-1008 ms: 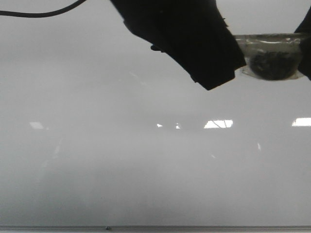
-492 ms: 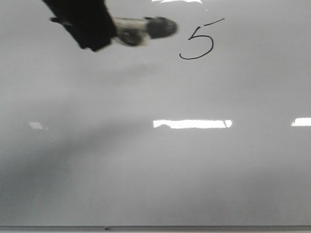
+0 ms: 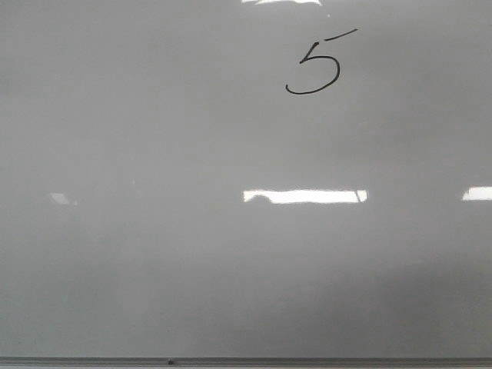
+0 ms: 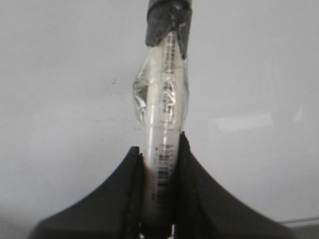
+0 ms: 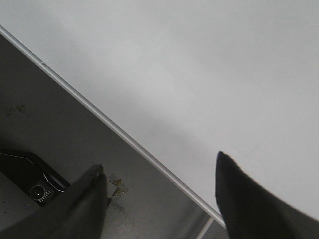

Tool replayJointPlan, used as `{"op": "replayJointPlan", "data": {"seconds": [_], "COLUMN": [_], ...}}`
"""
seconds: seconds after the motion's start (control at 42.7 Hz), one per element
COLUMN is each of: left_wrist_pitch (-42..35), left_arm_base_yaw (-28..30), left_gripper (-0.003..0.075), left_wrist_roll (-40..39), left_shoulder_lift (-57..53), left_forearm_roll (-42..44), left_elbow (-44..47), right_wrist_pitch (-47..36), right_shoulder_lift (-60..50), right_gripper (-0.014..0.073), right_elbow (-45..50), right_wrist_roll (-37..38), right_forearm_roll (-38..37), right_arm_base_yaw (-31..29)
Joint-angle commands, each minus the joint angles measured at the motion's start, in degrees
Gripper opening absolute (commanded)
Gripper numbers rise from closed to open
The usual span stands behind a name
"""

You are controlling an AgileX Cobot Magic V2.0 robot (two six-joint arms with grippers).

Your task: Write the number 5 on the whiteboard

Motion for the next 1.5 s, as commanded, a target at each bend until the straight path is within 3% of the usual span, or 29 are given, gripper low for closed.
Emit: {"op": "replayJointPlan", "data": {"seconds": [0.0,0.117,0.211,0.516,0.797,0.938,1.172,1.243,1.477], "left_wrist_pitch": [-16.18,-32.51,-40.17,-54.64,-60.27,-60.18,-58.89,-53.95,-28.51], "left_arm_base_yaw": [4.21,5.95,5.95,5.95,5.95,5.95,5.95,5.95,5.85], "left_gripper": [-0.0020,-0.0020,-0.0020,-0.0020,-0.0019,0.0045,0.0323,0.0378,0.0377], "left_wrist_roll": [-3.98,-4.00,-4.00,-4.00,-4.00,-4.00,-3.83,-3.75,-3.75], "left_shoulder_lift": [-2.01,-0.52,1.58,12.47,21.21,23.18,23.38,22.62,16.90], "left_forearm_roll": [-2.88,-8.12,-9.44,-10.46,-11.30,-11.30,-11.30,-10.93,-6.68], "left_elbow": [5.44,13.43,15.91,16.49,16.49,16.13,15.72,13.95,3.14], "right_wrist_pitch": [-3.78,-4.01,-4.20,-4.45,-6.16,-6.35,-7.81,-8.20,-7.67], "right_shoulder_lift": [-0.56,-0.56,-0.56,-0.56,-0.56,-0.56,-0.56,-0.56,-1.82], "right_gripper": [0.0491,0.0491,0.0491,0.0491,0.0491,0.0491,0.0491,0.0491,0.0491], "right_elbow": [-1.77,-1.77,-1.77,-1.77,0.64,1.76,1.76,1.76,1.76], "right_wrist_roll": [0.14,0.14,0.14,0.14,0.14,0.14,1.78,3.50,7.75], "right_forearm_roll": [-0.08,-0.04,-0.04,-0.04,0.08,0.21,0.34,0.28,0.28], "right_arm_base_yaw": [-0.37,-0.37,-0.37,-0.37,-0.37,-0.37,-0.37,-0.39,-0.39]}}
